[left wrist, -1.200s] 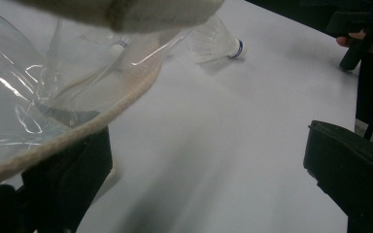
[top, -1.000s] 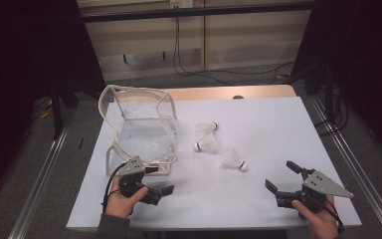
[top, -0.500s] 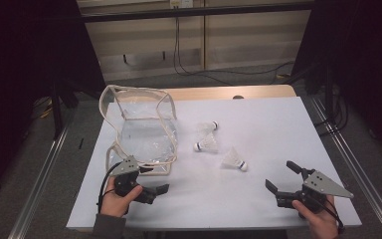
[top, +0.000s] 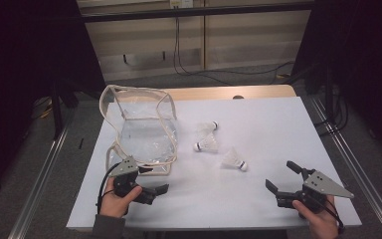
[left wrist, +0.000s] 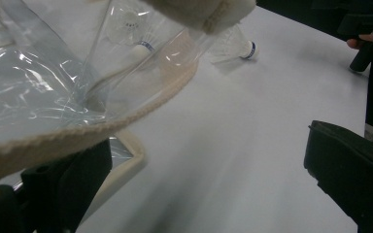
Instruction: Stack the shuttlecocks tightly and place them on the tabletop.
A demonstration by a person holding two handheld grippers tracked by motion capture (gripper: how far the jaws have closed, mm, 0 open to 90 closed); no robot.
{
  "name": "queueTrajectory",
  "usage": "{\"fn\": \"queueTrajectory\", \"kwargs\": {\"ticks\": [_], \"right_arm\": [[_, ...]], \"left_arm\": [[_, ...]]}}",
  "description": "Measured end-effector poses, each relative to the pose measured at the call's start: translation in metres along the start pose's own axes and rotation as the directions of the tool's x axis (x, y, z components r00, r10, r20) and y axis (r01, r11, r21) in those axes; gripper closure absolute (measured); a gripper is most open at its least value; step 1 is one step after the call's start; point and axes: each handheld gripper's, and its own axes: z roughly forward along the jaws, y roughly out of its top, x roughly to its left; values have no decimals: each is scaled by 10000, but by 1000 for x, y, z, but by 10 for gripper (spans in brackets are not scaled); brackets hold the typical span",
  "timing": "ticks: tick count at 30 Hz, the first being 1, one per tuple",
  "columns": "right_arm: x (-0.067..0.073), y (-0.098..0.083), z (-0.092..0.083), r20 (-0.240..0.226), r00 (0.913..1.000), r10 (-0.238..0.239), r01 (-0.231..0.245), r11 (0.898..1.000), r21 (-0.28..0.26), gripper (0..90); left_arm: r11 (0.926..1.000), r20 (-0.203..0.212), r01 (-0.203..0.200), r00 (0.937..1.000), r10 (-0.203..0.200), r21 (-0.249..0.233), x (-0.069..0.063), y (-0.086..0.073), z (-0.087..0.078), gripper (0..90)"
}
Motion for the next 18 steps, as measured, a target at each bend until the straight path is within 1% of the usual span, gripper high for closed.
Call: {"fn": "queueTrajectory", "kwargs": {"ticks": [4, 6, 7, 8, 10, 11, 15, 18], "right_arm": [[0, 0, 0, -7, 10000, 34, -34, 10000, 6, 43], [0, 0, 0, -3, 10000, 1, -1, 10000, 0, 43], [0, 0, 0, -5, 10000, 28, -28, 10000, 15, 43], [0, 0, 0, -4, 10000, 39, -39, 10000, 33, 43], [0, 0, 0, -1, 10000, 0, 0, 10000, 26, 43], [0, 0, 0, -6, 10000, -4, 4, 10000, 24, 43], [0, 0, 0, -2, 10000, -22, 22, 10000, 37, 43], [1, 0, 0, 2, 10000, -13, 13, 10000, 48, 43]], "left_arm": [[10000, -33, -45, 10000, 45, -39, 0, -1, -3, 35], [9999, -100, 10, 9999, -11, -132, 1, -2, -5, 35], [9999, -106, 94, 9999, -95, -82, 2, -2, -6, 35], [9996, -138, 177, 9997, -180, -200, 2, -3, -7, 34], [9997, -154, 174, 9997, -177, -159, 3, -4, -8, 34], [9998, -230, 146, 9996, -148, -122, 4, -5, -9, 35], [9997, -269, 178, 9995, -183, -157, 6, -5, -10, 35], [9999, -403, 98, 9991, -104, -140, 8, -6, -12, 35]]}}
